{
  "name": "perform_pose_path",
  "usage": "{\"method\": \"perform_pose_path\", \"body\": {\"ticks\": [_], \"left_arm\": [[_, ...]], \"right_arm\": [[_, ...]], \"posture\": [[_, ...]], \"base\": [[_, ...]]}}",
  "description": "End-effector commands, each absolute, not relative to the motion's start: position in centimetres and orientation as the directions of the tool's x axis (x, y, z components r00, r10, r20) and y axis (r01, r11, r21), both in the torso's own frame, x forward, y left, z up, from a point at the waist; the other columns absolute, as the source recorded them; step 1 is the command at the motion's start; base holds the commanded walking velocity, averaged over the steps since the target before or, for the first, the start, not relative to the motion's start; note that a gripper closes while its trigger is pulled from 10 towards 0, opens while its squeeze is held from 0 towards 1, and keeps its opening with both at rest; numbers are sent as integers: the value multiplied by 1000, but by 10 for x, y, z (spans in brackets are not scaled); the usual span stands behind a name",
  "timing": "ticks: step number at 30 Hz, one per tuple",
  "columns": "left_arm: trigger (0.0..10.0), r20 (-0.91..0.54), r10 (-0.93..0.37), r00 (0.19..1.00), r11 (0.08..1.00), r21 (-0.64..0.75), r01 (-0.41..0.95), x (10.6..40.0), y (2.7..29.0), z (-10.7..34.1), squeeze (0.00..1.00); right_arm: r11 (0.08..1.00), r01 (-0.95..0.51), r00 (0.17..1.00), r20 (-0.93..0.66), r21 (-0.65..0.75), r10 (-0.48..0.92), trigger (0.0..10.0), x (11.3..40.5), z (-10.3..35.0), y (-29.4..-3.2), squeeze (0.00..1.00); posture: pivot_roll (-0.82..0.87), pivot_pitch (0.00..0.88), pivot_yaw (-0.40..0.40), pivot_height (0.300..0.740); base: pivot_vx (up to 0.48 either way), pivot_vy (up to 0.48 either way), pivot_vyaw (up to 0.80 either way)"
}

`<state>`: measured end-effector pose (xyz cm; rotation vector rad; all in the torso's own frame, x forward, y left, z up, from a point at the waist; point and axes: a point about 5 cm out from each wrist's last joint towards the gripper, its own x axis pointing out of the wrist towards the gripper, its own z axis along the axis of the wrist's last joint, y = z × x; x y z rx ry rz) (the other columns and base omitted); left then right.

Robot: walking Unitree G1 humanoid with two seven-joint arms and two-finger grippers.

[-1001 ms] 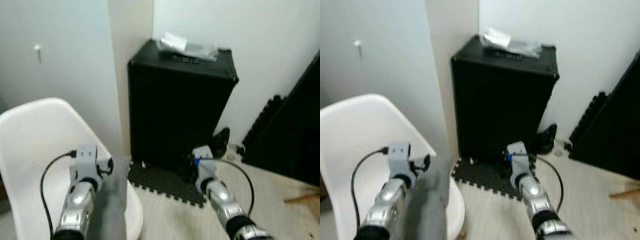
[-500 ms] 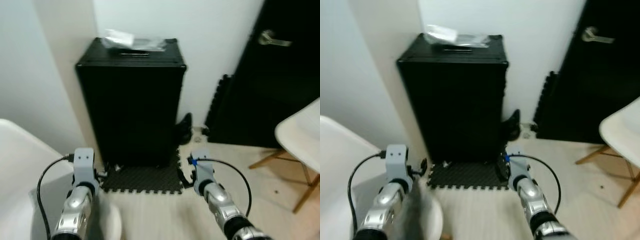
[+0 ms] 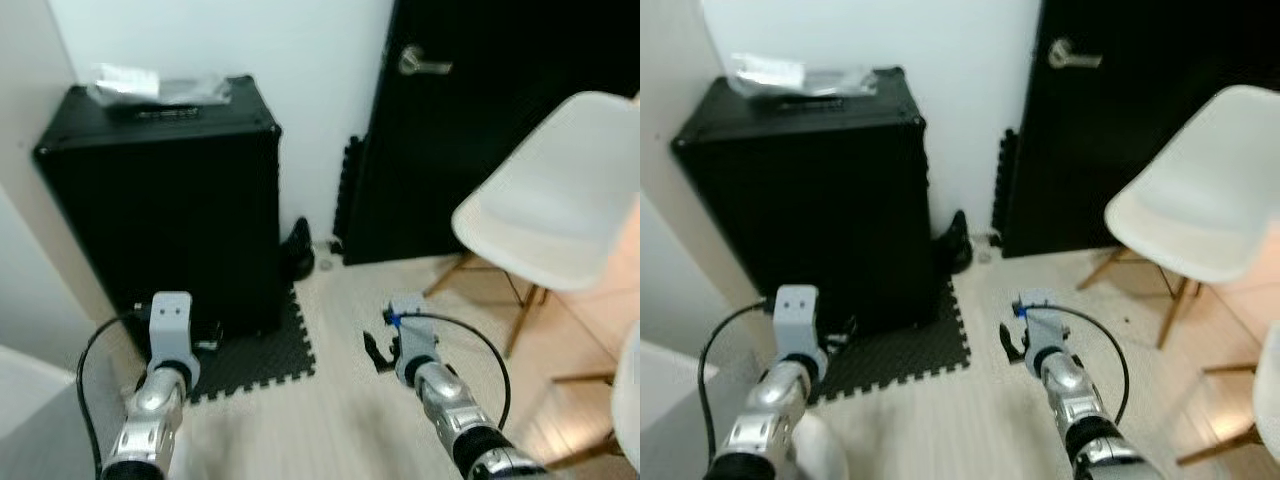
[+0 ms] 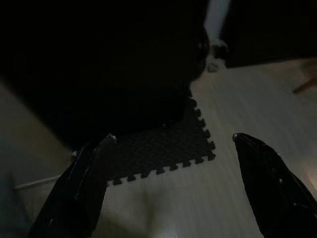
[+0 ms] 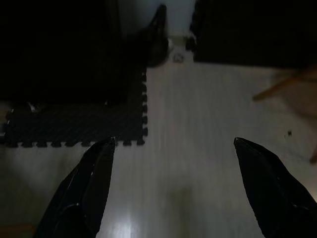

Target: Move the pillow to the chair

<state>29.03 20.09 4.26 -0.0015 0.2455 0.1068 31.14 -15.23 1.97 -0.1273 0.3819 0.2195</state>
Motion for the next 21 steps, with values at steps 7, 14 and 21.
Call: {"method": "perform_pose_path", "body": {"ticks": [7, 14, 21], "left_arm": [[10000, -277, 98, 956, 995, 18, -96, 287, 199, 35, 0], [10000, -304, 91, 948, 995, 1, -95, 284, 199, 30, 0], [10000, -341, 105, 934, 994, 25, -103, 282, 198, 22, 0]], "right_arm": [[972, -208, 896, -421, -113, 143, 10000, 307, 14, -160, 0], [974, -174, 895, -436, -144, 96, 10000, 308, 13, -166, 0], [988, -123, 901, -427, -90, 74, 10000, 308, 13, -166, 0]], "posture": [[22, 71, -11, 705], [14, 61, -11, 705], [0, 45, -7, 705]], "base": [[0, 0, -800], [0, 0, -800], [0, 0, -800]]}}
